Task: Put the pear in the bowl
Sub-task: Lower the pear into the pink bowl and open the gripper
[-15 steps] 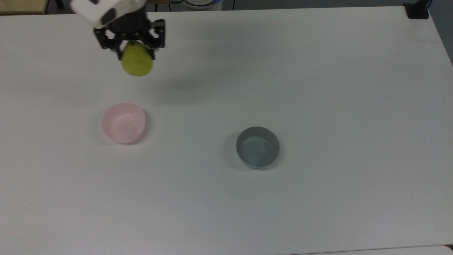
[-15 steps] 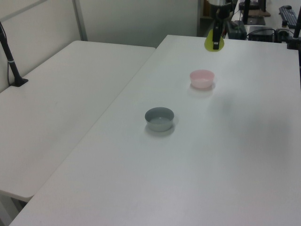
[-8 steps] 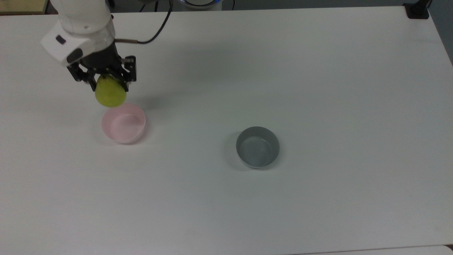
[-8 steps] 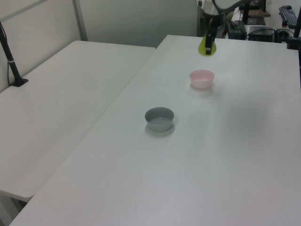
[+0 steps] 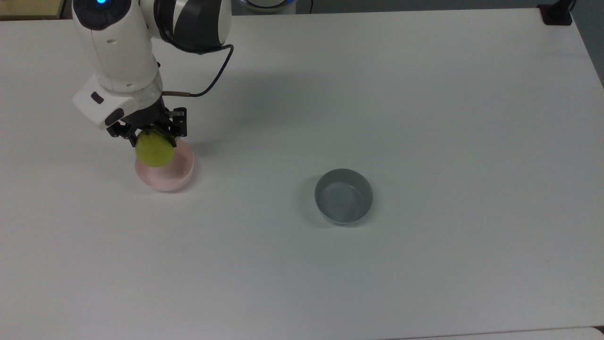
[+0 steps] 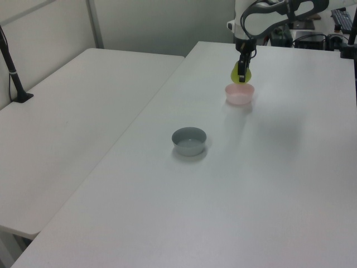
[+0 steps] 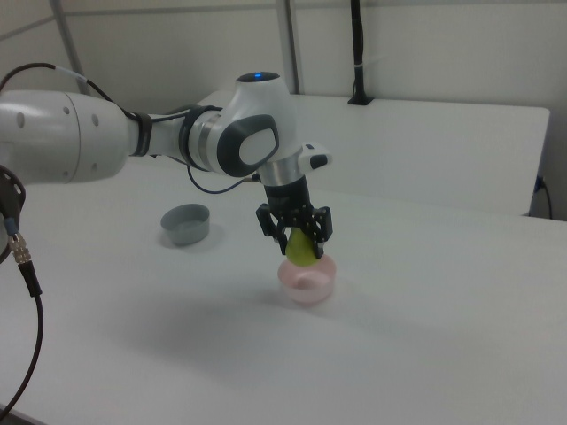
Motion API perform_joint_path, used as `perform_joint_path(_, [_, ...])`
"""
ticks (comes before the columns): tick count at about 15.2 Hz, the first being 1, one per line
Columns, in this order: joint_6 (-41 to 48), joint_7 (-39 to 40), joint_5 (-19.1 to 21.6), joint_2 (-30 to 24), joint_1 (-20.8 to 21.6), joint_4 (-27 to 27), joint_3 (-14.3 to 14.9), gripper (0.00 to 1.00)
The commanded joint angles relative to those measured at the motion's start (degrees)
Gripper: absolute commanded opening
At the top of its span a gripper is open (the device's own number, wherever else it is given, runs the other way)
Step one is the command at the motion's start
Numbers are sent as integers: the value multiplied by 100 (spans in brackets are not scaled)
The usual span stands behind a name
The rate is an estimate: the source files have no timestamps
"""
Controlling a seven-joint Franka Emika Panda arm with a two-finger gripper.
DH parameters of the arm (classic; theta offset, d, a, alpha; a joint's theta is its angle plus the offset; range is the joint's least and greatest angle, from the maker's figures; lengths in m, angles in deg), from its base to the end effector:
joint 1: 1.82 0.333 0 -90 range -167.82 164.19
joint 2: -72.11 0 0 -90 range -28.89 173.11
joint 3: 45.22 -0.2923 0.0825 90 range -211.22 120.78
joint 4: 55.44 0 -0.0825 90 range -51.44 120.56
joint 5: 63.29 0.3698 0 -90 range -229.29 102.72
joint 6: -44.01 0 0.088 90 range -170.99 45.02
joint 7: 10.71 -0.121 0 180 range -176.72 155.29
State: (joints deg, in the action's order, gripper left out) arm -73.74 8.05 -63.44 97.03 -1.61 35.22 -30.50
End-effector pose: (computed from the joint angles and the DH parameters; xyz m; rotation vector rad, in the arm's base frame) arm 0.6427 -0.1469 0.3686 3.0184 0.1527 0.0276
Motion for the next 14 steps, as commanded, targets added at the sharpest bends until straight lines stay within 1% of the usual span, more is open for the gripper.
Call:
perform_joint_path(1, [-300, 136, 42, 126, 31, 127, 22, 9])
perform_joint_path(4, [-511, 163, 42, 285, 14, 171, 22, 11])
perform_joint_path(6, [-634, 232, 33, 311, 14, 250, 22, 21])
perform_joint_path(7, [-626, 337, 42, 311, 5, 250, 22, 28])
perform_joint_path(8, [-617, 364, 42, 303, 5, 250, 22, 31])
perform_joint_path(10, [-617, 374, 42, 294, 5, 320, 22, 33])
perform_joint_path(11, [-617, 374, 42, 294, 5, 329, 22, 54])
perform_joint_path(12, [-617, 356, 42, 294, 5, 330, 22, 84])
perform_joint_path(13, [-617, 321, 50, 285, 5, 330, 13, 100])
perform_joint_path(14, [-617, 330, 51, 276, 5, 330, 22, 100])
